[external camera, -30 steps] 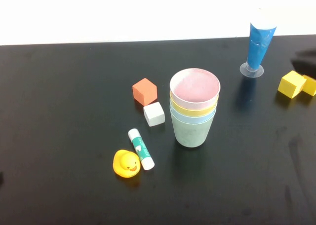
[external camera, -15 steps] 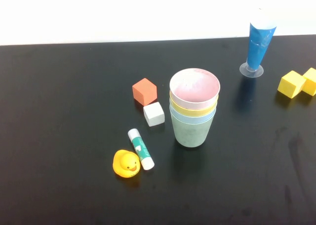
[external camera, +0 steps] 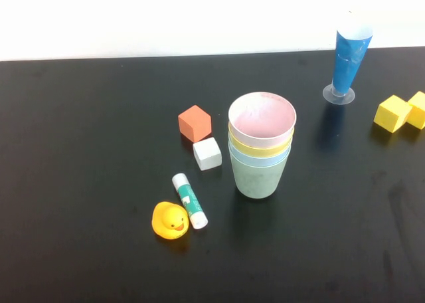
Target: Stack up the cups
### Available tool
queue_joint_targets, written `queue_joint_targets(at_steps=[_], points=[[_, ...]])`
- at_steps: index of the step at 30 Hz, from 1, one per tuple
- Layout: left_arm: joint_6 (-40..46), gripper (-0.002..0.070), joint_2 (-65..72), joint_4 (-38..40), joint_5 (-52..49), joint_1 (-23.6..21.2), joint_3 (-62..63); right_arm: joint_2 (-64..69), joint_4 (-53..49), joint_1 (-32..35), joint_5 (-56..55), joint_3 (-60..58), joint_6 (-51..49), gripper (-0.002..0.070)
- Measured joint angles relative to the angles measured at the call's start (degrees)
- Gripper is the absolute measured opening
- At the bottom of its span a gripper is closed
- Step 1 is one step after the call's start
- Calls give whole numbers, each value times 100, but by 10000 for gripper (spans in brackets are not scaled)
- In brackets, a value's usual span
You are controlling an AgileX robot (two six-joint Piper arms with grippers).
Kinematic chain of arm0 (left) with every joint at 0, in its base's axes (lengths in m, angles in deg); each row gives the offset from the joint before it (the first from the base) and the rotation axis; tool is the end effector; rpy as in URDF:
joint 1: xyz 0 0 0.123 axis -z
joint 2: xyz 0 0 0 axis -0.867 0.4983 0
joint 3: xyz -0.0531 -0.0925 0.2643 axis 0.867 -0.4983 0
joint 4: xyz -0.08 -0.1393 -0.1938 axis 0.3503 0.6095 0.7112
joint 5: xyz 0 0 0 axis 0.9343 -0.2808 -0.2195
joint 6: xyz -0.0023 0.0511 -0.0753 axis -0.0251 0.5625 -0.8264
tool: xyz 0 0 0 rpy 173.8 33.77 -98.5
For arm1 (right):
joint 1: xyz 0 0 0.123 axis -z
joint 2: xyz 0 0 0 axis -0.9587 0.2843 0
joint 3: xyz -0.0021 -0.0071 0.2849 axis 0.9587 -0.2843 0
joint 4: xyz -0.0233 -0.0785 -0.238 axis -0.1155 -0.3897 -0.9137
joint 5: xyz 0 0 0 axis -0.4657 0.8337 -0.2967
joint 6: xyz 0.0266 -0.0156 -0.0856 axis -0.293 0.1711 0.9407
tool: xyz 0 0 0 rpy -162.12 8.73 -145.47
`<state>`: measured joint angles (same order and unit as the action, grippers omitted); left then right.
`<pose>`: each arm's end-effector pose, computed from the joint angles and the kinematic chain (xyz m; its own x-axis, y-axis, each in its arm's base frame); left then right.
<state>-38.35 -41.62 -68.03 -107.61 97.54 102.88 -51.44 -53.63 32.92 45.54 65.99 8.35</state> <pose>0.0775 -0.0125 0.2964 -0.1980 0.0098 -0.9802 0.2152 0.9760 -0.0337 0.0853 0.0685 0.3080 -0.0055 -0.3937 -0.9192 -0.6530 0.6976 -0.2949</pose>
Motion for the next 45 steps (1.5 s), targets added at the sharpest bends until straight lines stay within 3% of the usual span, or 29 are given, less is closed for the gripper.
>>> queue_joint_targets(at_steps=[5, 13, 16, 23, 29, 45], points=[[0, -1, 0, 0, 0, 0, 0, -328, 13, 0, 1101, -100, -641, 19], [-11, -1, 0, 0, 0, 0, 0, -1021, 108, 196, 448, -857, -935, 19], [-11, -1, 0, 0, 0, 0, 0, -1497, 239, 897, 43, -1315, -833, 19], [-11, -1, 0, 0, 0, 0, 0, -2717, 631, 3200, -317, -2221, -530, 19], [-11, -1, 0, 0, 0, 0, 0, -2984, 716, 4193, 78, -2662, -542, 19], [-34, -1, 0, 0, 0, 0, 0, -3008, 614, 4427, 112, -2900, -542, 19]])
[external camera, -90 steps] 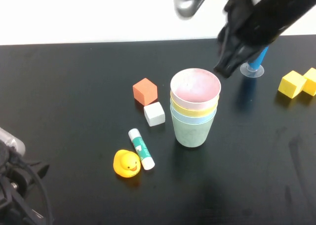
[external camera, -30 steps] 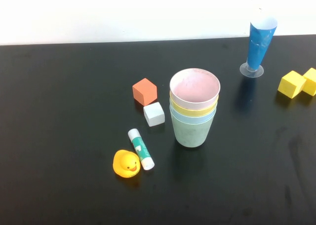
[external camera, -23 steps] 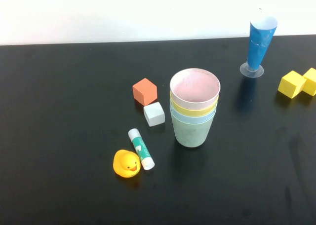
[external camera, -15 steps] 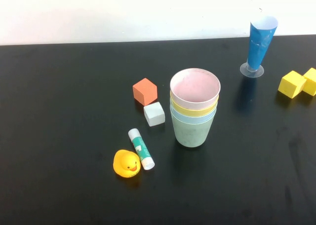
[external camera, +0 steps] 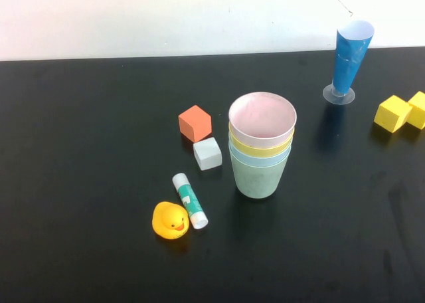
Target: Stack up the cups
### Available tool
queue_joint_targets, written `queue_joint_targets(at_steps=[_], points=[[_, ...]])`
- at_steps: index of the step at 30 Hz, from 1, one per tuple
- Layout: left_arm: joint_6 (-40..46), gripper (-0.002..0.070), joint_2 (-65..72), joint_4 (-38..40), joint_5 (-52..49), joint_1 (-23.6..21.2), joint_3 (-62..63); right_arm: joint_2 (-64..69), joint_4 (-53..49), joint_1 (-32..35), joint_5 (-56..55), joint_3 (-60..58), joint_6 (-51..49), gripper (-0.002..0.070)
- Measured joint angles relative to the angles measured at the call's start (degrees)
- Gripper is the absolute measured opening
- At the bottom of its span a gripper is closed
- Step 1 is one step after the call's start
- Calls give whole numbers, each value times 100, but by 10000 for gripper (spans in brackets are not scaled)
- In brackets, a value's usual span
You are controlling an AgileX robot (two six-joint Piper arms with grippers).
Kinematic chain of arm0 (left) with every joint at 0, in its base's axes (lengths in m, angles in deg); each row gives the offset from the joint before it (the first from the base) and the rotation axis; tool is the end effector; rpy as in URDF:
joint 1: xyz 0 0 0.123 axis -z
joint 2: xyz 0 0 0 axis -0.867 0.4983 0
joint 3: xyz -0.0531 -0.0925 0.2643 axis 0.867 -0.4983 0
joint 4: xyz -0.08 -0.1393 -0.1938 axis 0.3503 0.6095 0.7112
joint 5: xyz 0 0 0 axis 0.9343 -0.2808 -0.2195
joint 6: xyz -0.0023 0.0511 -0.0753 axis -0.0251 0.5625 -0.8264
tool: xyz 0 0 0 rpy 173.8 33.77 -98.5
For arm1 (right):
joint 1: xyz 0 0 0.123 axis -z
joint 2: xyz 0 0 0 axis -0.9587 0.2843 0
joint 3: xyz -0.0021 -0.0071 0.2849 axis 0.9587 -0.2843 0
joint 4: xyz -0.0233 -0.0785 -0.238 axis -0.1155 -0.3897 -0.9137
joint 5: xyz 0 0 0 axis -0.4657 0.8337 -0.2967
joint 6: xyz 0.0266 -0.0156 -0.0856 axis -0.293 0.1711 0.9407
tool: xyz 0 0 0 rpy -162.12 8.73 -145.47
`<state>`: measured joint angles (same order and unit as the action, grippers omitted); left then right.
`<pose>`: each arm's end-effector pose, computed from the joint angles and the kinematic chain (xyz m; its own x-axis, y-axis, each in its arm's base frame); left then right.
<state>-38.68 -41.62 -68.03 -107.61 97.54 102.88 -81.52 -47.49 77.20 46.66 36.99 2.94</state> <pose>0.0775 -0.0125 0.2964 -0.1992 0.0042 -0.9799 0.2140 0.9760 -0.0394 0.0530 -0.0038 0.1753 -0.2689 -0.0867 -0.9593 0.0406 0.9940 -0.1013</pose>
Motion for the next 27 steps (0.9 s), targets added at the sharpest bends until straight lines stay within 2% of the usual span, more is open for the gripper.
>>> queue_joint_targets(at_steps=[24, 27], points=[[0, -1, -5, -41, 10, 0, -143, 0, -22, 0, 26, 0, 0, 19], [0, -1, -5, 492, 21, 0, -468, 0, -22, 0, 26, 0, 0, 19]])
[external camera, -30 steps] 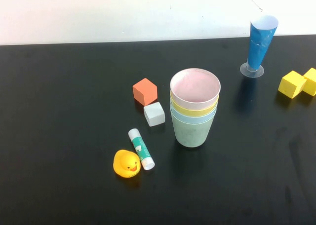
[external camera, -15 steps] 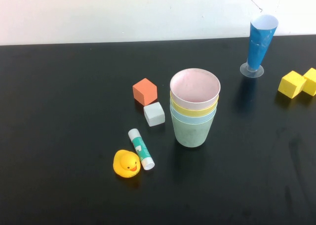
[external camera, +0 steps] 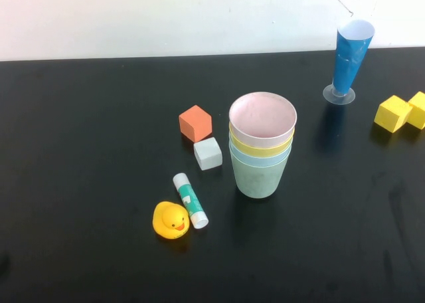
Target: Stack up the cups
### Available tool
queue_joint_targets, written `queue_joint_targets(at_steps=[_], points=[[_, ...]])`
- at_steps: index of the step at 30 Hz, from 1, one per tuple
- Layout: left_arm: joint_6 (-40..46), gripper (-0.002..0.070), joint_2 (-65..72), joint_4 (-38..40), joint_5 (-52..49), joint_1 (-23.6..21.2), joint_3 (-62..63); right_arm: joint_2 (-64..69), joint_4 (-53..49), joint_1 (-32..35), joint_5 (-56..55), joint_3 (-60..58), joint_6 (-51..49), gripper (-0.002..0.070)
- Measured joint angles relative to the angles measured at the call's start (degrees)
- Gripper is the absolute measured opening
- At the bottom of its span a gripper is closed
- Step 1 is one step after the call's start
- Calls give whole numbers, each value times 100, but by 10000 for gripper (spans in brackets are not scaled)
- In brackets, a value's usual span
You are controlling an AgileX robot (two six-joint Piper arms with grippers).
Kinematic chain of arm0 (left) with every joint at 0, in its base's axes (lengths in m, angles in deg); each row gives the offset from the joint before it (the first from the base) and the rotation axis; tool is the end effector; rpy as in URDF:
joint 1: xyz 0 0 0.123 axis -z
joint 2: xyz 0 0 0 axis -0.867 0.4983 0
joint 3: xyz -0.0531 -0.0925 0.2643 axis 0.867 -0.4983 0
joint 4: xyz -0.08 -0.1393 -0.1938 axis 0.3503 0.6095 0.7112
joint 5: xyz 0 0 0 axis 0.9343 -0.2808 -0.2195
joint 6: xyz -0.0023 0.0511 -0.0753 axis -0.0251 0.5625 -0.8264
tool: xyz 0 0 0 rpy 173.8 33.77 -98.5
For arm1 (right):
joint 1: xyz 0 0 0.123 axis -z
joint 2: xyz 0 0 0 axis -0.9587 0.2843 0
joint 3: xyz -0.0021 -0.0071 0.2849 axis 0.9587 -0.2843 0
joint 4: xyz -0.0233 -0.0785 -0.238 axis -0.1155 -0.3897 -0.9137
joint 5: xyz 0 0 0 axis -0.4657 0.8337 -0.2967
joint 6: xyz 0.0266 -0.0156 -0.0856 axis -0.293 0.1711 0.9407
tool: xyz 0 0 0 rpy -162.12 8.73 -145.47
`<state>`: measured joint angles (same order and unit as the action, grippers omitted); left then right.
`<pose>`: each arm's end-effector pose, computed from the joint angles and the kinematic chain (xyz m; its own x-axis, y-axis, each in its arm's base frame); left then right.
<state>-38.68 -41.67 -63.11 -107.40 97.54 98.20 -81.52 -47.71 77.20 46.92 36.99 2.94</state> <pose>0.0780 -0.0168 0.2669 -0.3092 -0.0114 -0.9509 0.2206 0.9718 -0.0834 0.0528 -0.0039 0.1749 -0.2735 -0.0900 -0.9577 0.0405 0.9937 -0.1049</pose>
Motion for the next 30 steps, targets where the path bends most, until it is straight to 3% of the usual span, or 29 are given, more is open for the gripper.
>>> queue_joint_targets(at_steps=[6, 11, 14, 19, 22, 26, 30], points=[[-78, -1, -416, 1774, -188, -62, -828, 0, -3, 0, 13, 0, 0, 19], [18, -1, -1016, 2535, 72, -691, -1218, 0, -12, 0, 13, 0, 0, 19], [895, -1, -1353, 2940, 492, -1395, -1511, 0, -12, 0, 13, 0, 0, 19], [3429, -1, -1761, 4414, 1586, -2771, -1987, 0, -12, 0, 13, 0, 0, 19], [4220, -1, -1894, 4862, 1615, -3501, -1985, 0, -12, 0, 13, 0, 0, 19], [4643, -1, -1916, 4977, 1495, -3914, -1985, 0, -12, 0, 13, 0, 0, 19], [4794, -1, -1916, 4977, 1482, -3951, -1985, 0, -12, 0, 17, 0, 0, 19]])
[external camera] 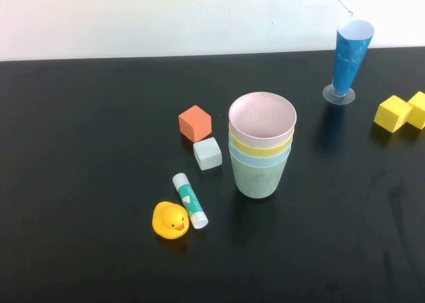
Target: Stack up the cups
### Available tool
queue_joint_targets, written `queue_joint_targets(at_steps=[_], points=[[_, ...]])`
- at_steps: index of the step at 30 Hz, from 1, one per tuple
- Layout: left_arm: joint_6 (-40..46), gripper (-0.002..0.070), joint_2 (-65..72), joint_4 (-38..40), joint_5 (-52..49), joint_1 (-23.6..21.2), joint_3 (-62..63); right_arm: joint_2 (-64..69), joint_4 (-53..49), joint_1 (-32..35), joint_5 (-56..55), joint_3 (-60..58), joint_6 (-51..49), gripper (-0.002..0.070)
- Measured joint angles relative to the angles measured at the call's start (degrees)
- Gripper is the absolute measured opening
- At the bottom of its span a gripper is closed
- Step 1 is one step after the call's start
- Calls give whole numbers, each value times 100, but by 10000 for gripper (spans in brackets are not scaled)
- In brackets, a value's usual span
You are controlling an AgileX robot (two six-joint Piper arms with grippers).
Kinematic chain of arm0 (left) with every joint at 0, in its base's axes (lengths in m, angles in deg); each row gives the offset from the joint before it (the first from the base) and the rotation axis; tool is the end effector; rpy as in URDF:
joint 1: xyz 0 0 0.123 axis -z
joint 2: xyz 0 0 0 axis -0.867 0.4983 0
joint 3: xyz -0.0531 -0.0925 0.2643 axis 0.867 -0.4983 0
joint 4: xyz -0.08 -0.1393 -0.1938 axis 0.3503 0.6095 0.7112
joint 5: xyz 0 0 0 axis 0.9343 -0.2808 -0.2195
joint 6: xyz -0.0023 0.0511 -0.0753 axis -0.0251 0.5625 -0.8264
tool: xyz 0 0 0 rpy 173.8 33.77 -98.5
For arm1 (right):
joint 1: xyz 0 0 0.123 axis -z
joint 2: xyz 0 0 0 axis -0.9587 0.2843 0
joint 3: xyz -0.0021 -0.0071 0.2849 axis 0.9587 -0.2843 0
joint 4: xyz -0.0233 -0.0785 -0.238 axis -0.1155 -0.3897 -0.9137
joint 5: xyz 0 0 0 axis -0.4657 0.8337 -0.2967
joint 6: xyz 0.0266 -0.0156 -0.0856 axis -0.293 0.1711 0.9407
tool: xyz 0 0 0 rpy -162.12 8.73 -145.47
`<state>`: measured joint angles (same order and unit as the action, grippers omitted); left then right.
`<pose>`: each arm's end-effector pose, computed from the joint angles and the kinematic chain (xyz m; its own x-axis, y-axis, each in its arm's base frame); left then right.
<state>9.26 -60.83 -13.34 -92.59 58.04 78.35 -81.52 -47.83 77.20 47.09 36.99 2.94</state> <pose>0.0543 -0.0005 0.1802 -0.2153 -0.1669 -0.9622 -0.0465 0.9859 -0.1606 0.0528 -0.0039 0.1746 -0.2765 -0.0918 -0.9566 0.0403 0.9934 -0.1069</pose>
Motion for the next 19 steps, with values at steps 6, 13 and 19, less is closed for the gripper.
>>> queue_joint_targets(at_steps=[6, 13, 19], points=[[64, -1, 0, 0, 0, 0, 0, 0, 0, 0, 0, 0, 10, 19], [64, -1, -10, 0, 0, 0, 0, 0, 0, 0, 0, 0, 10, 19], [71, -1, -10, 0, 0, 0, 0, 0, 0, 0, 0, 0, 10, 19]])
